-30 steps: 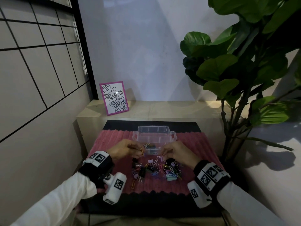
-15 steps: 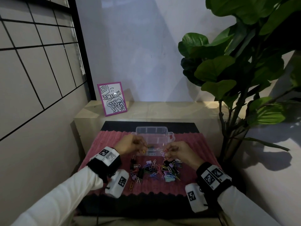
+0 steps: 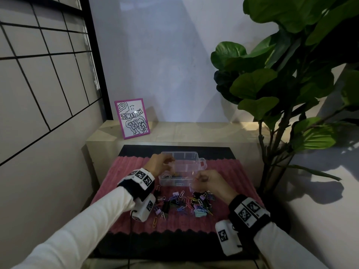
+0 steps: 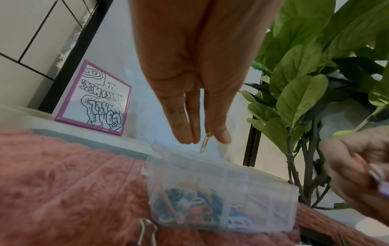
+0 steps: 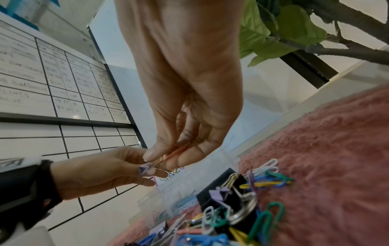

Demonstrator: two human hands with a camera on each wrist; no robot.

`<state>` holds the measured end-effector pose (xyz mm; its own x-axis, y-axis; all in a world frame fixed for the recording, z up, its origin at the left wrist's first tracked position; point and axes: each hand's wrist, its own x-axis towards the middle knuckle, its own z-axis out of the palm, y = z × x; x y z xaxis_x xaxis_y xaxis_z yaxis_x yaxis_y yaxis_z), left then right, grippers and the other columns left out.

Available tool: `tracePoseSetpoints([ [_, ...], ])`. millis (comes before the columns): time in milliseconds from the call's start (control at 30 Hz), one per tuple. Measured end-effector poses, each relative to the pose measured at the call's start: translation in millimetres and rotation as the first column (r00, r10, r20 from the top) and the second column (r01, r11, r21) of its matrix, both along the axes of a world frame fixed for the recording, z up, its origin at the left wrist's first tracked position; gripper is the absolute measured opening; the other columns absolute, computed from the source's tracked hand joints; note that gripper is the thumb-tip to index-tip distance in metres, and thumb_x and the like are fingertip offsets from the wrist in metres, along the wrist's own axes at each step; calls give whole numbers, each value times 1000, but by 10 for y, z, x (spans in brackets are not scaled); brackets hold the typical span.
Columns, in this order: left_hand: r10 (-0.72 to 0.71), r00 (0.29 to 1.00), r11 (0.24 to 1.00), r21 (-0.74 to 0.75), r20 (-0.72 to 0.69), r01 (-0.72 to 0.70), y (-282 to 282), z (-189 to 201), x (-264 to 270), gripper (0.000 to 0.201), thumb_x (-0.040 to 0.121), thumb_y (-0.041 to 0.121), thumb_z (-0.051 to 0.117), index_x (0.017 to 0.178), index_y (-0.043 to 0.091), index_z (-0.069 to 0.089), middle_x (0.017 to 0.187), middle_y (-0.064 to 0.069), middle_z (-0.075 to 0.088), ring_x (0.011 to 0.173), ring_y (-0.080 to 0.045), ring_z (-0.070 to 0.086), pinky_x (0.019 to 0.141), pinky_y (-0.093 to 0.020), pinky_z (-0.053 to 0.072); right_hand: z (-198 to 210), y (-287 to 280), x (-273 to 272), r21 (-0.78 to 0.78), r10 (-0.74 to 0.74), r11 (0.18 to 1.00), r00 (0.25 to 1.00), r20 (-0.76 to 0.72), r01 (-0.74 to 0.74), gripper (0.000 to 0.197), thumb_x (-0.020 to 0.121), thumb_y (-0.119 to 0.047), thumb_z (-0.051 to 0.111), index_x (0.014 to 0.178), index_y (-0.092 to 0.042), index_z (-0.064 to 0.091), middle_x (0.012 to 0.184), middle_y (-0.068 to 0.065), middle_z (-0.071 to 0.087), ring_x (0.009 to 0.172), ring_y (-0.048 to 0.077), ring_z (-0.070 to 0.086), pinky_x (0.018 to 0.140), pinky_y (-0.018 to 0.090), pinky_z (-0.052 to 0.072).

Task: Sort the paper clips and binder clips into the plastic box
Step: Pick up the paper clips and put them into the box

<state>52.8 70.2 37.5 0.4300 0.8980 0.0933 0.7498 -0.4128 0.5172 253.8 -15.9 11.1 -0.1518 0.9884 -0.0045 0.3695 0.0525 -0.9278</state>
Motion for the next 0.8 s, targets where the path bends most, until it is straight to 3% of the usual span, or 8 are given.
tracePoseSetpoints([
  [133, 11, 998, 1000, 24, 63, -12, -92, -15, -219, 30, 83, 7, 61, 113, 8, 62, 112, -8, 67, 101, -18, 63, 86, -18, 43, 8, 14, -5, 11, -26, 1000, 999, 18, 26, 10, 74, -3, 72, 74, -10, 65, 71, 6, 69, 64, 12, 65, 67, 24, 53],
  [233, 14, 995, 1000, -4, 100, -14, -182, -36, -465, 18, 82, 3, 62, 99, 3, 67, 95, -2, 67, 82, -8, 58, 73, -4, 39, -9, 3, -15, 36, -5, 999, 999, 53, 3, 15, 74, -2, 72, 69, -14, 64, 69, 6, 68, 60, 9, 65, 60, 20, 54],
  [300, 31, 991, 999, -26, 129, -28, -215, -60, -604, 8, 78, 1, 65, 84, 4, 69, 80, 2, 64, 70, 1, 55, 68, -7, 37, -27, 14, -39, 49, 18, 999, 993, 115, -24, 18, 74, -1, 72, 68, -15, 63, 67, 4, 68, 57, 4, 65, 59, 17, 54],
  [400, 63, 964, 995, -94, 257, -39, -218, -112, -698, 28, 78, -7, 62, 68, 20, 59, 72, 7, 60, 61, 12, 59, 64, -4, 45, -22, 56, -89, 38, 56, 997, 978, 203, -65, 13, 77, 3, 67, 74, -10, 65, 68, 4, 67, 57, 0, 65, 60, 16, 55],
  [500, 74, 957, 991, -125, 282, -39, -230, -164, -715, 30, 80, -5, 60, 69, 22, 58, 72, 9, 62, 60, 16, 59, 64, -3, 47, 18, 70, -118, 30, 81, 995, 963, 258, -92, 7, 80, 5, 63, 82, 0, 67, 69, 5, 67, 55, -2, 64, 57, 12, 52],
  [600, 25, 976, 983, -185, 216, 16, -255, -241, -756, 29, 81, -2, 61, 70, 25, 61, 71, 6, 65, 56, 10, 60, 66, -13, 49, 94, 80, -106, 42, 66, 996, 954, 291, -81, 7, 82, 4, 62, 87, 4, 67, 69, 4, 66, 51, -5, 63, 53, 9, 50],
  [700, -3, 990, 973, -229, 139, 35, -312, -276, -778, 30, 81, -1, 61, 69, 26, 61, 71, 5, 66, 54, 8, 60, 66, -17, 52, 207, 208, -136, 114, -18, 993, 964, 267, -13, 8, 81, 4, 63, 87, 6, 67, 79, 13, 69, 49, -10, 59, 51, 6, 47],
  [800, -28, 996, 980, -193, 87, 44, -403, -243, -693, 20, 80, -1, 61, 76, 18, 66, 72, 10, 64, 56, 12, 59, 60, -7, 47, 284, 429, -246, 141, -143, 984, 965, 221, 113, 12, 78, -1, 67, 90, 2, 67, 88, 15, 71, 61, 1, 65, 59, 9, 52],
])
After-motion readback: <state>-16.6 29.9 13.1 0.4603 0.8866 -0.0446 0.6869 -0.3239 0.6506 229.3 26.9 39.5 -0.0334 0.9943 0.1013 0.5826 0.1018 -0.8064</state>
